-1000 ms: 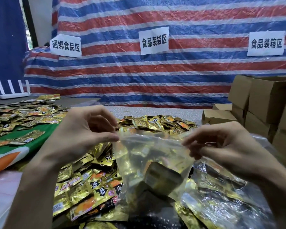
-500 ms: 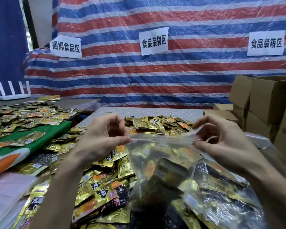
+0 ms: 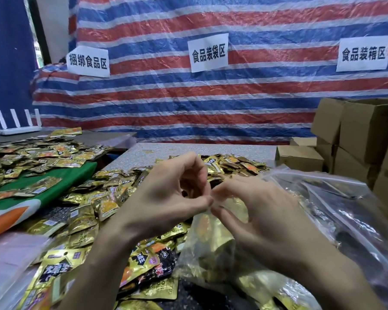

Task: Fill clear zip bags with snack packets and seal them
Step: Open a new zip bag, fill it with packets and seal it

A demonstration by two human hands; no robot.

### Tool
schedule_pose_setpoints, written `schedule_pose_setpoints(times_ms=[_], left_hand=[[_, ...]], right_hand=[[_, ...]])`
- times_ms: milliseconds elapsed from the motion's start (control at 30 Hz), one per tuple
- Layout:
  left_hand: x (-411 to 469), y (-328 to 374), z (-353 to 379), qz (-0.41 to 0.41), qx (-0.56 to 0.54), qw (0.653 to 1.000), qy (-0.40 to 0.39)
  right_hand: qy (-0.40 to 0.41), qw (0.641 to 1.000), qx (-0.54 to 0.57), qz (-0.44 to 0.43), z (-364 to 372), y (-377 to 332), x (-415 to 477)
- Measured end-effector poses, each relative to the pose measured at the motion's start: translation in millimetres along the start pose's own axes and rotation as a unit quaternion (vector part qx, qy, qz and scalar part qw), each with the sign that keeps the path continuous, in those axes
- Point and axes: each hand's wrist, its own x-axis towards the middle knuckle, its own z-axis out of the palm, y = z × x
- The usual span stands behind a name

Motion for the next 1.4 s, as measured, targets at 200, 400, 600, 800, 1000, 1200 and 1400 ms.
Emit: schedule_pose_setpoints(times_ms=[200,400,600,800,1000,1200,1400], left_hand=[[-2.0,1.2,0.1,0.029,-0.006,0.999,-0.02],[-2.0,-4.1,-0.4,0.033,0.056,0.996,-0.066],[-1.9,-10.7,-1.7,0.04,0.12,0.982,-0.138],[1.8,-23.4,-5.6,0.088,0.054,0.991,-0.088],[0.8,-43.7,-14.5,0.068,0.001,0.998,-0.017],[0.8,-50.8,-19.5,0.053,-0.017,0.998,-0.009],[-0.6,-59.5,-25.2,0.052,-0.039,0.998,0.011]], right_hand=[[0.01,0.998,0.067,0.014,-7.5,1.7,-2.0],[0.028,0.993,0.11,0.033,-10.4,3.6,-2.8],[0.015,0.992,0.118,0.036,-10.2,4.6,-2.9],[-0.028,0.989,0.14,0.04,-17.0,10.5,-3.6],[-0.046,0.987,0.148,0.047,-19.3,17.3,-1.6],[-0.059,0.98,0.182,0.05,-19.7,23.5,-0.5],[-0.087,0.974,0.194,0.071,-24.9,31.3,-0.1]])
